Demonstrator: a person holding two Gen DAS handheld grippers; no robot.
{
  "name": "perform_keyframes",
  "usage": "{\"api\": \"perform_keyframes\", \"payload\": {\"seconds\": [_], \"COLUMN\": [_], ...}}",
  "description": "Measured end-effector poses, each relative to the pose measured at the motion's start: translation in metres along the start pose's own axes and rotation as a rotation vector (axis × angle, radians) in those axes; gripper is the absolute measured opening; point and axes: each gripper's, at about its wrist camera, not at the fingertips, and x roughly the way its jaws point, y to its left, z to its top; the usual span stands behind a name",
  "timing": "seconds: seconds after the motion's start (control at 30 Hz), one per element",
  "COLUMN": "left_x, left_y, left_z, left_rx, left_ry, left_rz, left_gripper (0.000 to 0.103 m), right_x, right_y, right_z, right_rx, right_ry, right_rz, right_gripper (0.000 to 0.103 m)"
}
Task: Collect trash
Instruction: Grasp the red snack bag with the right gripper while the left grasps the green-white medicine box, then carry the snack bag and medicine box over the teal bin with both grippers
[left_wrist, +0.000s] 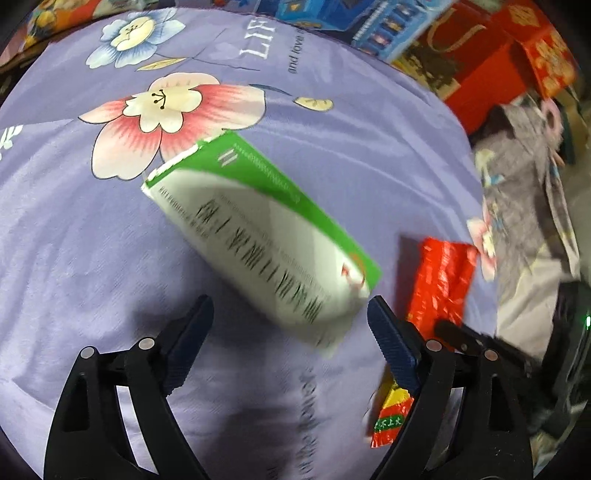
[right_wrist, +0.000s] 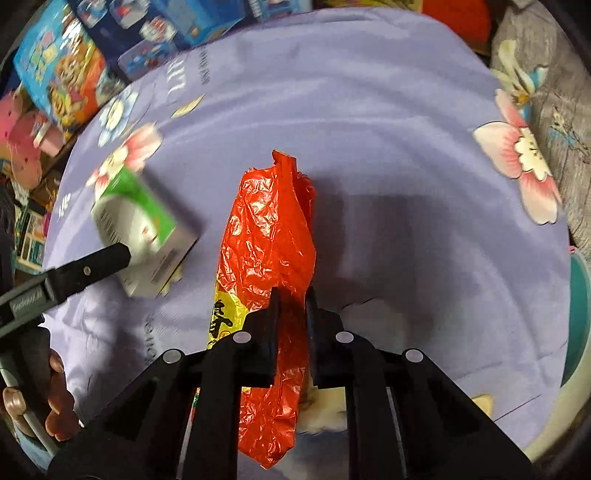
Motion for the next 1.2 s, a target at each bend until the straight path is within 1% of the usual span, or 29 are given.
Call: {"api": "perform_keyframes", "payload": {"seconds": [0.07, 0.1, 0.17, 0.3, 0.37, 0.5, 0.53, 0.6, 0.67, 0.7, 0.73, 0.8, 0.9, 0.97, 1.07, 1.2], "left_x": [0.003, 0.004, 0.008, 0.022, 0.031, 0.05, 0.054, 0.066, 0.073, 0.074, 0.073, 0.07, 0.066, 0.062, 0.055, 0.045], "left_y": [-0.006, -0.009, -0.016, -0.031, -0.039, -0.051, -0.053, -0.06, -0.068, -0.073, -0.077, -0.084, -0.093, -0.099, -0.108, -0.12], "left_z": [0.009, 0.014, 0.022, 0.035, 0.039, 0.045, 0.046, 0.047, 0.045, 0.043, 0.04, 0.036, 0.026, 0.02, 0.009, -0.001], "left_rx": [-0.034, -0.05, -0.078, -0.112, -0.114, -0.094, -0.088, -0.056, 0.005, 0.046, 0.087, 0.14, 0.219, 0.256, 0.293, 0.337], "left_ry": [-0.001, -0.003, -0.009, -0.009, -0.008, 0.003, 0.008, 0.025, 0.026, 0.021, 0.006, 0.009, 0.0, -0.008, -0.018, -0.029], "left_rz": [0.014, 0.032, 0.069, 0.155, 0.218, 0.311, 0.321, 0.354, 0.393, 0.397, 0.392, 0.373, 0.379, 0.37, 0.342, 0.282], "left_gripper": [0.087, 0.089, 0.089, 0.09, 0.09, 0.093, 0.094, 0.094, 0.094, 0.093, 0.083, 0.078, 0.077, 0.077, 0.077, 0.077], "right_x": [-0.003, -0.004, -0.005, 0.003, 0.008, 0.013, 0.014, 0.015, 0.016, 0.016, 0.015, 0.014, 0.009, 0.003, -0.011, -0.027], "right_y": [-0.012, -0.018, -0.026, -0.036, -0.044, -0.058, -0.063, -0.071, -0.08, -0.083, -0.086, -0.091, -0.092, -0.092, -0.094, -0.105], "right_z": [0.008, 0.01, 0.013, 0.022, 0.024, 0.026, 0.028, 0.028, 0.028, 0.027, 0.026, 0.026, 0.024, 0.024, 0.022, 0.017], "right_rx": [0.007, 0.005, 0.002, -0.002, -0.001, 0.01, 0.019, 0.038, 0.056, 0.063, 0.07, 0.082, 0.088, 0.085, 0.086, 0.113], "right_ry": [-0.012, -0.017, -0.024, -0.021, -0.012, -0.015, -0.016, -0.017, -0.021, -0.022, -0.024, -0.028, -0.043, -0.056, -0.087, -0.118], "right_rz": [0.008, 0.011, 0.023, 0.06, 0.081, 0.101, 0.107, 0.119, 0.131, 0.137, 0.144, 0.158, 0.165, 0.162, 0.146, 0.124], "right_gripper": [0.012, 0.012, 0.012, 0.012, 0.012, 0.012, 0.012, 0.012, 0.012, 0.012, 0.012, 0.012, 0.012, 0.012, 0.012, 0.012]}}
